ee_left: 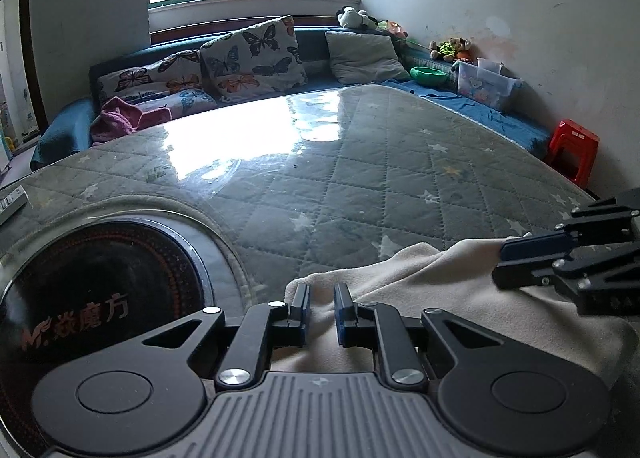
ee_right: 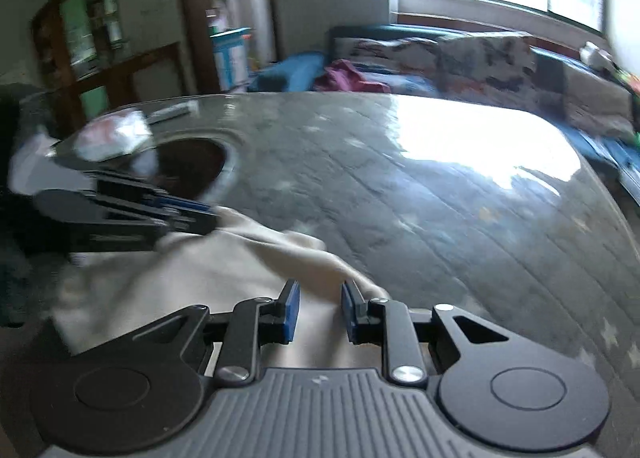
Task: Fold clothes
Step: 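Open both grippers and release the folded hem onto the shirt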
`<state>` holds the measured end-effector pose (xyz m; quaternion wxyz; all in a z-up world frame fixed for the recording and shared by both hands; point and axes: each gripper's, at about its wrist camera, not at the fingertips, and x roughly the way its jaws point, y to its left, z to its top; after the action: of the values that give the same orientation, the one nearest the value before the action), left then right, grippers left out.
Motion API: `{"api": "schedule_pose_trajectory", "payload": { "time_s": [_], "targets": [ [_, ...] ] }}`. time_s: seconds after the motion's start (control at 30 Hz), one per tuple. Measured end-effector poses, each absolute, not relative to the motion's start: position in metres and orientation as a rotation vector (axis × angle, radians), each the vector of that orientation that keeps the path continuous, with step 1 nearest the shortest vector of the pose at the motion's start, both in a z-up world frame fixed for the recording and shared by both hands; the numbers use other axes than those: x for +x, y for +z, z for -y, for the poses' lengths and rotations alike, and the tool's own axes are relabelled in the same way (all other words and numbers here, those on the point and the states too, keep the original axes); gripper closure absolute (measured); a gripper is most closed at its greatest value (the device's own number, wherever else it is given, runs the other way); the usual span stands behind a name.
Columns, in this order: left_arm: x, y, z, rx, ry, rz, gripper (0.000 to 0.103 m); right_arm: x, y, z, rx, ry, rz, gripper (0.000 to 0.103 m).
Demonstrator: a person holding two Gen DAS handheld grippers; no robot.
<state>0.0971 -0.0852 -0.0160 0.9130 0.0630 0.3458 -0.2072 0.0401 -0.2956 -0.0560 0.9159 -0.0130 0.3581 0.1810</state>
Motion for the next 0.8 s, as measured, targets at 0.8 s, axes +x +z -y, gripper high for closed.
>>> {"api": "schedule_pose_trajectory", "payload": {
  "time_s": [0.8],
  "targets": [
    [0.015,-0.014,0.169,0.205,-0.796,-0.632,0.082,0.052,-0.035,0.314,-0.053,0.567,-0.837,0.084]
  ]
}}
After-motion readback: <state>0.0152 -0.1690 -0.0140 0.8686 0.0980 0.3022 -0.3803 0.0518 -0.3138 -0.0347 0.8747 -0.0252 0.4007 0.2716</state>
